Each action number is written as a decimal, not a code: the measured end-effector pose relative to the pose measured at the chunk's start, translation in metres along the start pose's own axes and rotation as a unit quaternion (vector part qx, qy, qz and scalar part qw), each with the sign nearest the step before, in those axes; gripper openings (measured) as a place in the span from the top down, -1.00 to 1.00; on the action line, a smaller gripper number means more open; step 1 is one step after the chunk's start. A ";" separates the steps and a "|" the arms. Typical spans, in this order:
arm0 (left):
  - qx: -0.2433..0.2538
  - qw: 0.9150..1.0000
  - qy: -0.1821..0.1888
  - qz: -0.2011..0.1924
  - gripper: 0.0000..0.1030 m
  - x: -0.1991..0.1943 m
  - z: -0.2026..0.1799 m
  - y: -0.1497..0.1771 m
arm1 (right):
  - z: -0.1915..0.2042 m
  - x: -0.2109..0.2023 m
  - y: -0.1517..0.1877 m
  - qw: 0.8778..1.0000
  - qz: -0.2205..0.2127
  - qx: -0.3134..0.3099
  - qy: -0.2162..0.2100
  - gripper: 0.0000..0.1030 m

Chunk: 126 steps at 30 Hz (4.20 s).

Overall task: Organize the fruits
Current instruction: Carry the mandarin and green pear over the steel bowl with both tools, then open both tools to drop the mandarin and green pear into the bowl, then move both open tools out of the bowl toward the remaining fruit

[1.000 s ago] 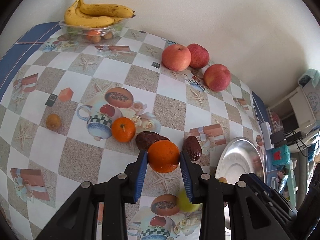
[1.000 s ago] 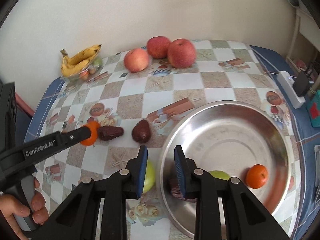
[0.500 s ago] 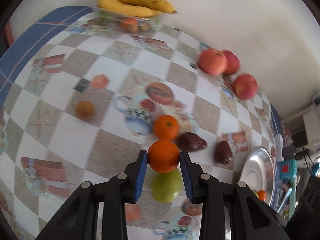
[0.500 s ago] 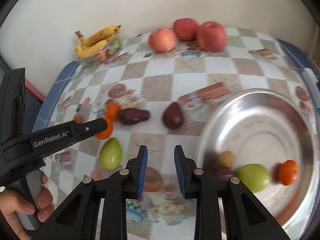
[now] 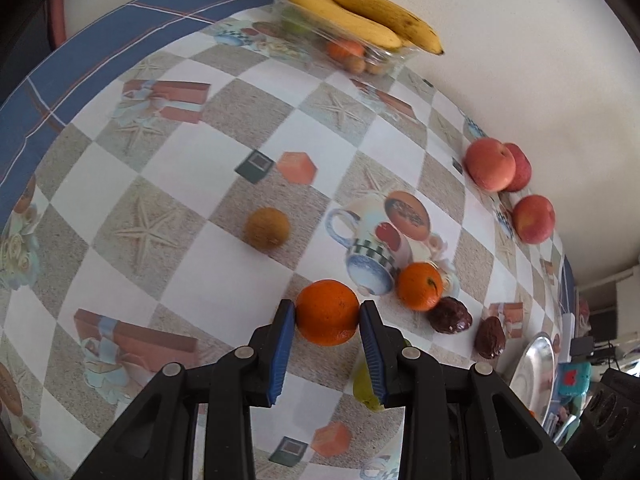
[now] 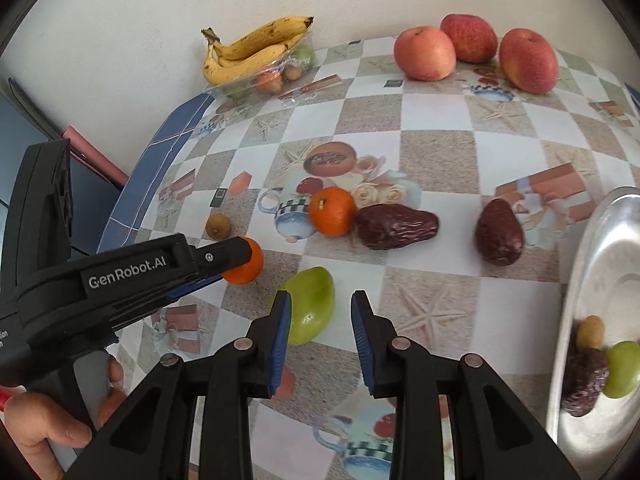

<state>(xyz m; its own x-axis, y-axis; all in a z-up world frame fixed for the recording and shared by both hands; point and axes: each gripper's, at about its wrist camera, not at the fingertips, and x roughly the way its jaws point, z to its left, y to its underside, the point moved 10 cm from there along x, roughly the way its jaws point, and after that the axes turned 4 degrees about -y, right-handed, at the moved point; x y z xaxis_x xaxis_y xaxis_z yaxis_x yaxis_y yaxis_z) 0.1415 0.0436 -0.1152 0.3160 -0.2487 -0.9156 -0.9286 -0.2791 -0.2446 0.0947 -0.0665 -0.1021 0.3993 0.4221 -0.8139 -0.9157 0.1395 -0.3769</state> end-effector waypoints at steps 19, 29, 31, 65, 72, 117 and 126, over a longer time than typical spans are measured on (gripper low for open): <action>-0.030 0.999 0.011 0.004 0.31 0.003 0.015 -0.004 | 0.031 0.041 0.003 1.000 0.024 -0.011 -0.015 0.22; -0.015 1.000 0.013 -0.015 0.32 -0.006 0.002 -0.009 | 0.004 -0.001 -0.008 1.000 -0.007 0.008 0.010 0.22; -0.009 1.000 0.014 -0.018 0.32 -0.009 -0.003 -0.008 | -0.010 -0.019 -0.011 0.999 -0.017 0.014 0.030 0.22; 0.290 0.949 0.126 -0.004 0.32 -0.011 -0.244 0.131 | -0.249 -0.199 0.017 0.944 -0.137 0.224 0.201 0.22; 0.300 0.943 0.143 0.002 0.31 -0.004 -0.253 0.139 | -0.244 -0.187 0.017 0.949 -0.125 0.215 0.193 0.22; 0.130 0.991 0.008 -0.024 -0.01 -0.007 -0.127 0.041 | -0.208 -0.158 0.011 0.965 -0.086 0.169 0.181 0.22; 0.138 0.989 -0.035 -0.028 -0.88 -0.001 -0.118 0.041 | -0.208 -0.152 0.012 0.964 -0.079 0.160 0.195 -0.17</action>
<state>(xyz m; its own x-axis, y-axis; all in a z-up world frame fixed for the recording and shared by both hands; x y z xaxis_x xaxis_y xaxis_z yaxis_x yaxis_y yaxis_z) 0.1261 -0.0773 -0.0871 0.3635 -0.1718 -0.9156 -0.9307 -0.0246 -0.3648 0.0324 -0.3156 -0.0755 0.4639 0.0133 -0.8858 -0.7846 0.4704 -0.4039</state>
